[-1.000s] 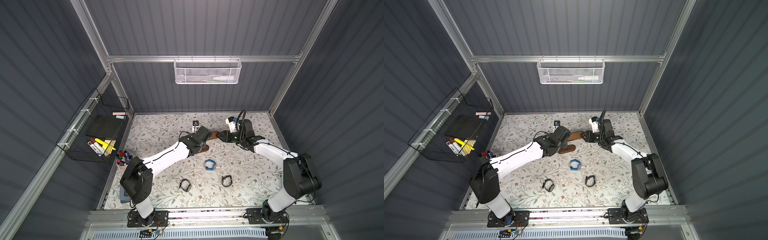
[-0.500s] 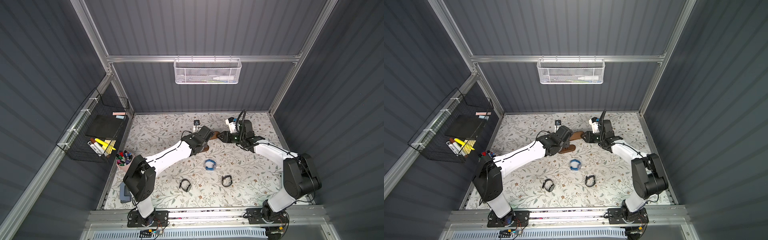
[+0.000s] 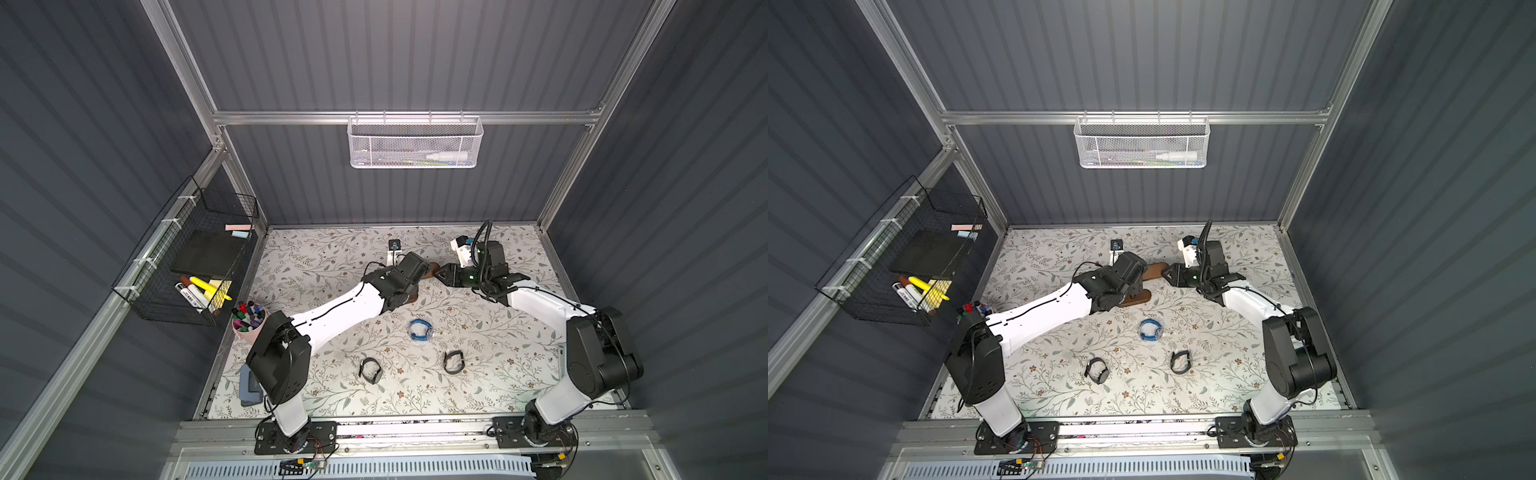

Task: Place watch on stand
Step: Place the watch on the stand, then pick up the watch at the center of the board.

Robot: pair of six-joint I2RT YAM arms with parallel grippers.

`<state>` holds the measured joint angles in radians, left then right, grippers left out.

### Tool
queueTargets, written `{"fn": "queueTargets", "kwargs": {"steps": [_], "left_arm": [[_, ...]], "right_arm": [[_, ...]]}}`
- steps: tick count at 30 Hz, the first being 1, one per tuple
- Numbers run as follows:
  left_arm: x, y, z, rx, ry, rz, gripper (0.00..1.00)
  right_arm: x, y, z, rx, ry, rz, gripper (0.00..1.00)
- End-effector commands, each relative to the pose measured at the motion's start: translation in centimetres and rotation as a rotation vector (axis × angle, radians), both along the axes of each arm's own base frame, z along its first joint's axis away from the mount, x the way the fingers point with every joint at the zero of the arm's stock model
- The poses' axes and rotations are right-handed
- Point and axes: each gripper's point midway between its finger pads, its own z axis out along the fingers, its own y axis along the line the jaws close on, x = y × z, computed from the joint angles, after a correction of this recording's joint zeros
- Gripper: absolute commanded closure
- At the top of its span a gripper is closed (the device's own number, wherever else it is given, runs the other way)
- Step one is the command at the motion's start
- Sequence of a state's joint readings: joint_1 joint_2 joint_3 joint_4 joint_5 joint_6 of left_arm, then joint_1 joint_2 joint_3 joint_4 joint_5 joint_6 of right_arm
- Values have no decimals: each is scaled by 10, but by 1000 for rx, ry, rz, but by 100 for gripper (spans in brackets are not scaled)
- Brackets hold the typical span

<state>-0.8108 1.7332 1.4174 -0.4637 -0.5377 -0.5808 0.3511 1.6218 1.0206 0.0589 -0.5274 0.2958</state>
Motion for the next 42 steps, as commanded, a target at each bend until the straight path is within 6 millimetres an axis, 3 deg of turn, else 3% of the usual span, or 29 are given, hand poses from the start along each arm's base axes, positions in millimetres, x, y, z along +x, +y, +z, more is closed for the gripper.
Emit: {"fn": "queueTargets", "kwargs": {"steps": [1,7,13,16,20,25,28,31,34,42], "left_arm": [[-2,7,38,-22,-81,7,21],[-26,22,57,-59,-82,-42,24],[-57,44,58,-35,-41,-97,25],[-78,50,39,2,73,-146,28],[-94,42,15,1,184,-219,30],[-130,50,-34,23,393,-251,45],[-142,60,-45,4,413,-228,48],[-155,61,-63,-20,463,-235,54],[-174,57,-80,-8,524,-271,53],[-218,43,-98,18,588,-371,53]], "right_arm": [[-2,-2,15,6,-30,-8,51],[-2,-9,26,-28,-59,-34,30],[-9,-25,32,-83,-75,-87,15],[-20,-32,32,-95,-50,-113,8],[-44,-39,21,-86,3,-135,1],[-86,-39,7,-65,43,-148,1],[-111,-36,0,-77,43,-148,1],[-136,-30,-13,-83,78,-126,1],[-157,-24,-25,-78,117,-107,1],[-180,-25,-47,-68,167,-125,1]]}}
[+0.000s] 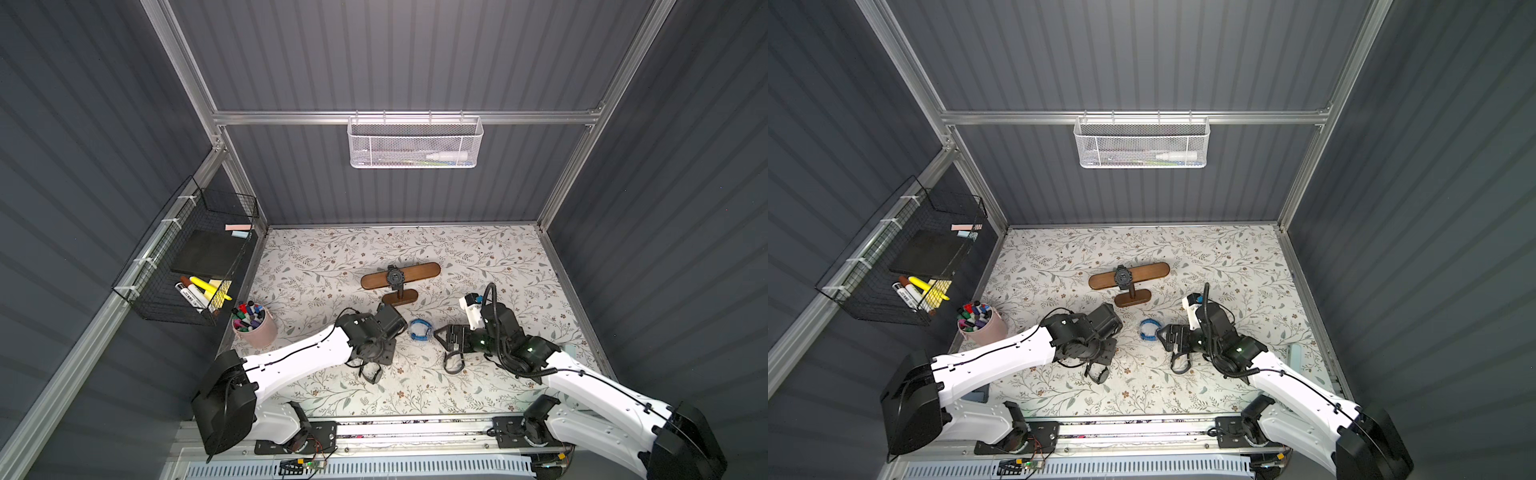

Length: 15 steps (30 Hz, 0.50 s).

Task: Place watch on stand
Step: Pick up the watch at the center of the board.

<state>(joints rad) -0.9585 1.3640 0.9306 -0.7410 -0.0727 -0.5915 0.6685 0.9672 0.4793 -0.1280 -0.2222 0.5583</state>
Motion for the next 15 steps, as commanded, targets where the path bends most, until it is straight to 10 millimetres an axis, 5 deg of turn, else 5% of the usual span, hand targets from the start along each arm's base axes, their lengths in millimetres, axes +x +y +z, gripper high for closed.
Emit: {"fn": "queueTargets", "kwargs": {"steps": [1,15], "left_arm": [[-19,1,-4,-10,32,-10,53],[-29,14,-27,66,25,3,56]], "right_arm": [[0,-5,-5,2,20,-54,1],[0,-4,-9,-34,26,-26,1]]}}
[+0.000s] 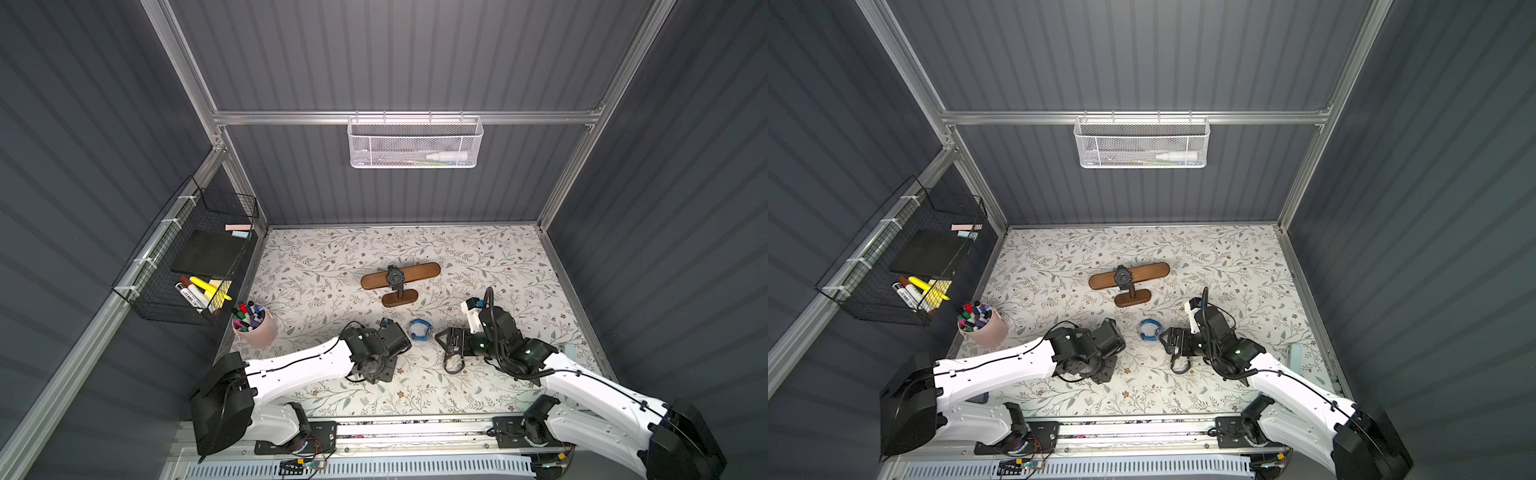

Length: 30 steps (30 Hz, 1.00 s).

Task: Place watch on stand
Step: Pick up the watch at the center of the board.

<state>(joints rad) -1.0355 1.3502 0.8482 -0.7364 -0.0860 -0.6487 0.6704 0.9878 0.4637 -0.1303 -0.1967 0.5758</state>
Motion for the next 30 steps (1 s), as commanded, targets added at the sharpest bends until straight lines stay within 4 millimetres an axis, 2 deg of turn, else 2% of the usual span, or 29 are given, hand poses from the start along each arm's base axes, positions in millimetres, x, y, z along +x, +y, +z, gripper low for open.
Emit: {"fn": "queueTargets", "kwargs": {"steps": [1,11,22,30], "left_arm": [[-2,6,-7,23,-5,20,57],[-3,0,-23,30,21,-12,63],[-10,8,-34,42,44,-12,66],[-14,7,-35,25,58,-7,80]], "right_arm": [[1,1,5,-4,-6,3,1],[0,0,5,-12,-7,3,1],[1,0,3,-16,-3,4,1],[1,1,3,-13,-5,7,1]]}}
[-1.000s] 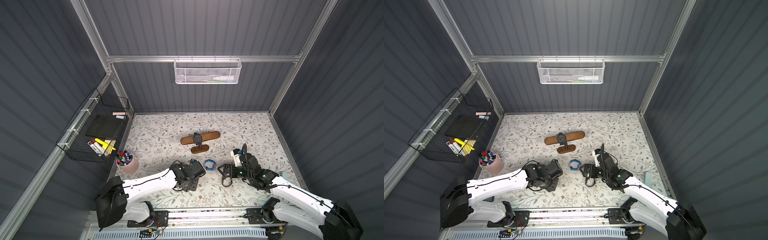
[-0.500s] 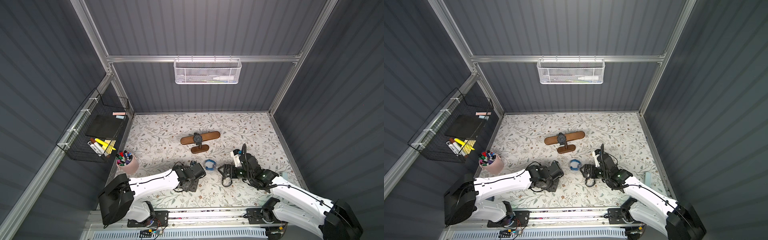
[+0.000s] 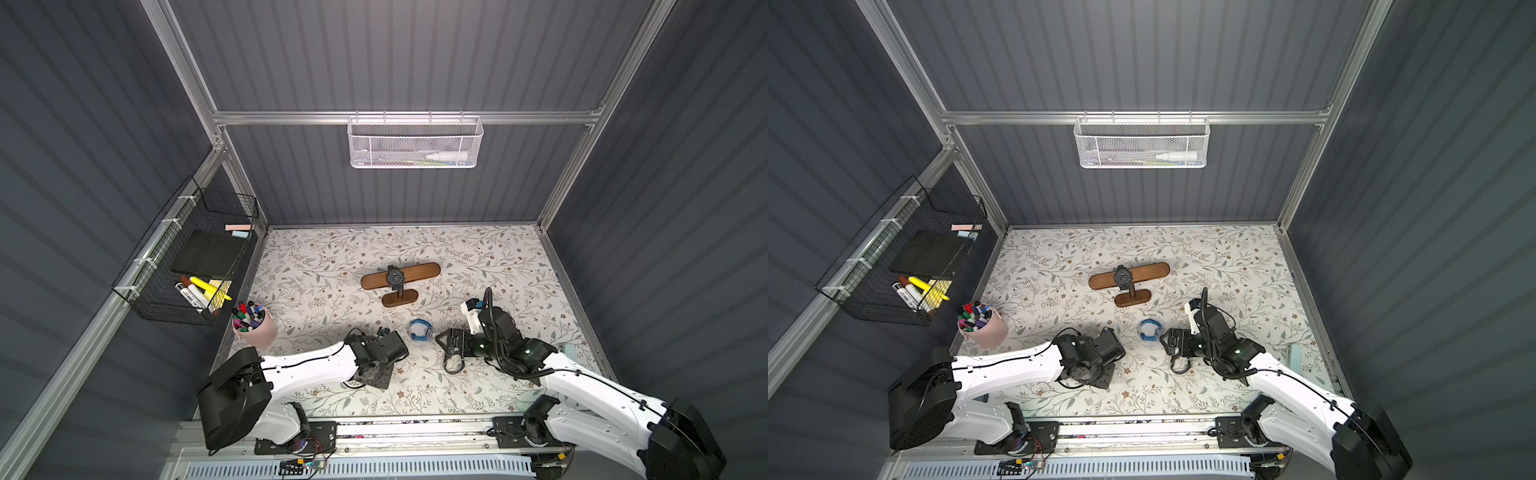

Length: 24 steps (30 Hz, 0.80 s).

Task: Place watch on stand
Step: Pick up the watch at the center of the board.

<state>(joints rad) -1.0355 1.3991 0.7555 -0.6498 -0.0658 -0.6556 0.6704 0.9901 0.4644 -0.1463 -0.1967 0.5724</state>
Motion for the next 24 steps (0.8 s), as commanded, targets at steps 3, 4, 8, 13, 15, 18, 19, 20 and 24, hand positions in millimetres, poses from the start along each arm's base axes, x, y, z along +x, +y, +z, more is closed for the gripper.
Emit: {"fn": "queueTargets", "kwargs": {"steps": [3,4,8,13,15,18,19,20,24], "left_arm": [[-5,-7,3,-44,17,-9,86],[-7,-9,5,-60,25,-1,87],[2,-22,25,-127,1,-2,95],[31,-30,70,-242,-22,17,99],[49,-32,98,-335,-47,41,99],[71,-33,135,-460,-61,59,100],[76,-34,145,-495,-57,60,99],[80,-36,157,-546,-44,61,99],[95,-39,197,-759,-1,79,99]], "right_arm": [[4,4,8,0,-23,7,1],[5,4,9,-1,-26,9,1],[15,6,17,-20,-59,2,1],[32,17,38,-47,-148,54,1],[41,24,50,-45,-200,80,1],[54,34,69,-38,-280,101,1],[58,37,75,-34,-310,109,1],[62,40,82,-28,-343,119,1],[79,53,106,-2,-499,147,1]]}}
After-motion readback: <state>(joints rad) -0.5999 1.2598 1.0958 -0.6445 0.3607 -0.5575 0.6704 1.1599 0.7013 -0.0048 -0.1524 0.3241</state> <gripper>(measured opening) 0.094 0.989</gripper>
